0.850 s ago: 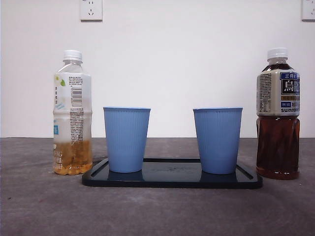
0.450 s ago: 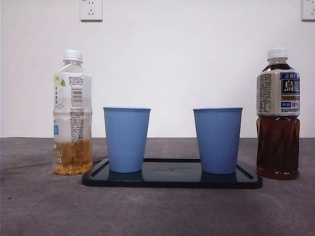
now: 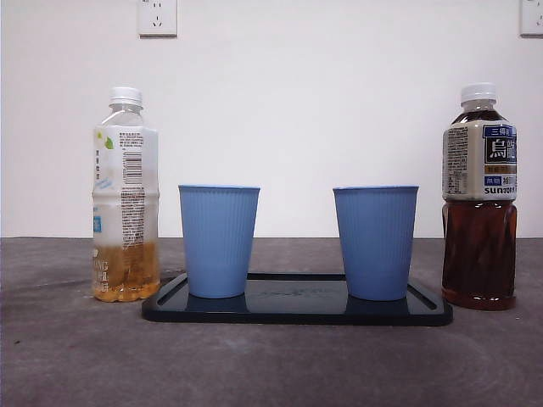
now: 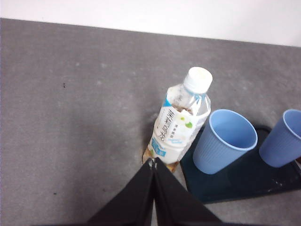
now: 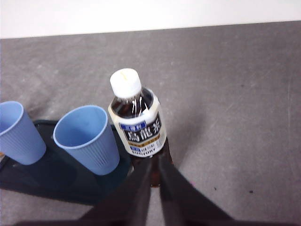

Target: Pour the drink into the cup

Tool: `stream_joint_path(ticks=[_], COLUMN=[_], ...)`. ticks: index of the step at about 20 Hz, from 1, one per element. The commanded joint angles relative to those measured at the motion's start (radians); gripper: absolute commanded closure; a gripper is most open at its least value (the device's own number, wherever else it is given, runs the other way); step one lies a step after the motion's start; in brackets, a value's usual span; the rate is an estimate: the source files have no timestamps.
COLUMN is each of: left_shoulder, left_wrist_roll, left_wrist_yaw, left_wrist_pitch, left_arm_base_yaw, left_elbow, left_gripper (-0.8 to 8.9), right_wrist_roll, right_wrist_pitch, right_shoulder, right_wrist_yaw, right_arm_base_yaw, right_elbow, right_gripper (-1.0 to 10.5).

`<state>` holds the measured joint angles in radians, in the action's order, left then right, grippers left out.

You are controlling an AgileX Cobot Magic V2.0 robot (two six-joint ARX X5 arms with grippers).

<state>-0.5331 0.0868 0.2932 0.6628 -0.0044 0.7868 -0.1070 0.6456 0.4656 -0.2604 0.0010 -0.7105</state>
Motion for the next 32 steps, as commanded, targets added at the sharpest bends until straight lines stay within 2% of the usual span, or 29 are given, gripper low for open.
stream_joint_path(ticks=[1,3,5,6,7,10,14,18,21,26,30,32], left_shoulder=[0.000,0.000,0.000,0.000,0.000,0.005,0.018,0.023,0.025,0.025,0.025,0.025], left_wrist_roll=[-0.023,-0.023,-0.022,-0.021,-0.019,-0.019,-0.018,-0.015,-0.016,-0.016,-0.016,-0.016], left_wrist_yaw=[0.006,0.006,0.006,0.006,0.006,0.006,0.006,0.006,0.006,0.006,0.006,0.006], left_wrist_pitch=[0.006,0.014,0.020,0.021,0.021,0.022,0.022,0.022,0.022,0.021,0.021,0.021], left_arm_base_yaw=[-0.005,-0.005,-0.006,-0.009,-0.011,-0.020,-0.026,-0.030,-0.033,-0.044,-0.050,-0.051], left_elbow=[0.016,0.016,0.016,0.016,0.016,0.016,0.016,0.016,0.016,0.016,0.016,0.016], left_gripper=[8.00,7.07,5.14,3.86,3.22,3.13,3.13,3.13,3.13,3.13,3.13,3.13], right_wrist_roll=[0.018,0.018,0.017,0.016,0.014,-0.018,-0.098,-0.221,-0.278,-0.324,-0.315,-0.301], right_wrist_pitch=[0.011,0.020,0.029,0.037,0.044,0.052,0.010,-0.129,-0.239,-0.417,-0.605,-0.675], right_shoulder=[0.003,0.003,0.003,0.003,0.003,0.003,0.003,0.003,0.004,0.048,0.102,0.132], right_wrist_yaw=[-0.004,-0.005,-0.005,-0.005,-0.005,-0.013,-0.013,-0.010,0.072,0.233,0.361,0.396], right_arm_base_yaw=[0.007,0.013,0.022,0.029,0.038,0.065,0.090,0.145,0.216,0.353,0.439,0.453], right_elbow=[-0.011,-0.011,-0.011,-0.011,-0.011,-0.006,0.050,0.172,0.241,0.373,0.462,0.491], right_gripper=[8.2,7.4,6.5,6.0,5.7,5.1,5.1,5.0,5.0,5.0,5.0,5.0])
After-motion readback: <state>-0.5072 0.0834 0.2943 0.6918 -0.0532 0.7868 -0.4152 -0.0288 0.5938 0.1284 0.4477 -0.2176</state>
